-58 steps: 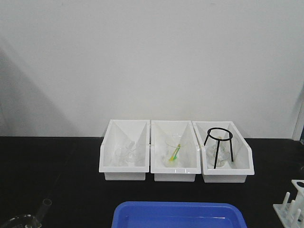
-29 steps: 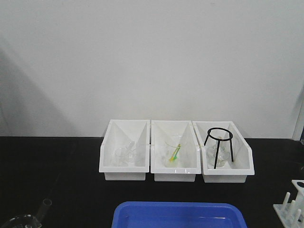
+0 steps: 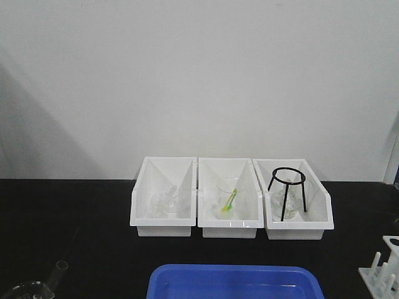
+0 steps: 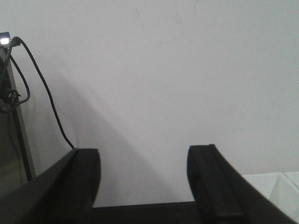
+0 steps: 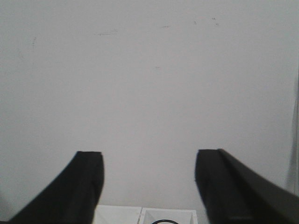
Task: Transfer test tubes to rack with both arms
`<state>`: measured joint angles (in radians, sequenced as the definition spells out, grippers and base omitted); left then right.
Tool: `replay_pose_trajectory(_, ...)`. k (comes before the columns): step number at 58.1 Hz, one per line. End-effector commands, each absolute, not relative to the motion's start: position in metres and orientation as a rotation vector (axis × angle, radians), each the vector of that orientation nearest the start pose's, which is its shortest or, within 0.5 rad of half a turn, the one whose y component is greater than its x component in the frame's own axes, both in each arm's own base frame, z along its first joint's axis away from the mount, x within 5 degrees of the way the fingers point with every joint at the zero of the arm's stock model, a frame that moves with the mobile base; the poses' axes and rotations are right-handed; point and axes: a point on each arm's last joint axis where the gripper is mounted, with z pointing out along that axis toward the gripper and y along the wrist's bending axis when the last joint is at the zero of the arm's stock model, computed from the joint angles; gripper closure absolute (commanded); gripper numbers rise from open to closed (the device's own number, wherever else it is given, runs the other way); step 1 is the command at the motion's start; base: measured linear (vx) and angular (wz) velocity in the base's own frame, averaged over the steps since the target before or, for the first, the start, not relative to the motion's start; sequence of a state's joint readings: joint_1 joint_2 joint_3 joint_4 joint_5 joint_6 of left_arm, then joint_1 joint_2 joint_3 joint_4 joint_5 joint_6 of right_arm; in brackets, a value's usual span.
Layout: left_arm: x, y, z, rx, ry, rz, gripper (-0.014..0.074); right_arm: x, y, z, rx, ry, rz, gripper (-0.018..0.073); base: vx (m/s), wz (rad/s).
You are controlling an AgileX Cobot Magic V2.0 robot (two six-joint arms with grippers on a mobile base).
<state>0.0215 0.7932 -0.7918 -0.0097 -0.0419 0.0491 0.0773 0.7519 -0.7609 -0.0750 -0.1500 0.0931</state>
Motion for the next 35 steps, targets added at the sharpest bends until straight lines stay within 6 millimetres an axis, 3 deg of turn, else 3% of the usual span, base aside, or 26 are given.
replay_pose_trajectory(1,0.170,0.004,0.423,0.000,1.341,0.037,0.0011,0.150,0.013,0.431,-0.052,1.211,0.092,-0.0079,0.00,0.00)
replay_pose_trajectory(7,0.178,0.004,0.419,-0.044,1.349,-0.016,0.0015,0.150,0.013,0.431,-0.052,1.211,0.092,-0.0127,0.00,0.00)
replay_pose_trajectory(18,0.191,0.004,0.403,-0.018,1.487,0.012,0.0025,0.150,0.013,0.431,-0.055,1.212,0.089,-0.0103,0.00,0.00)
replay_pose_trajectory(26,0.197,-0.008,0.382,0.168,1.687,0.090,0.0026,0.152,0.013,0.430,-0.060,1.217,0.082,-0.0059,0.00,0.00)
replay_pose_trajectory(35,0.202,-0.037,0.355,0.518,1.846,0.120,0.0026,0.160,0.014,0.426,-0.074,1.243,0.064,0.0010,0.00,0.00)
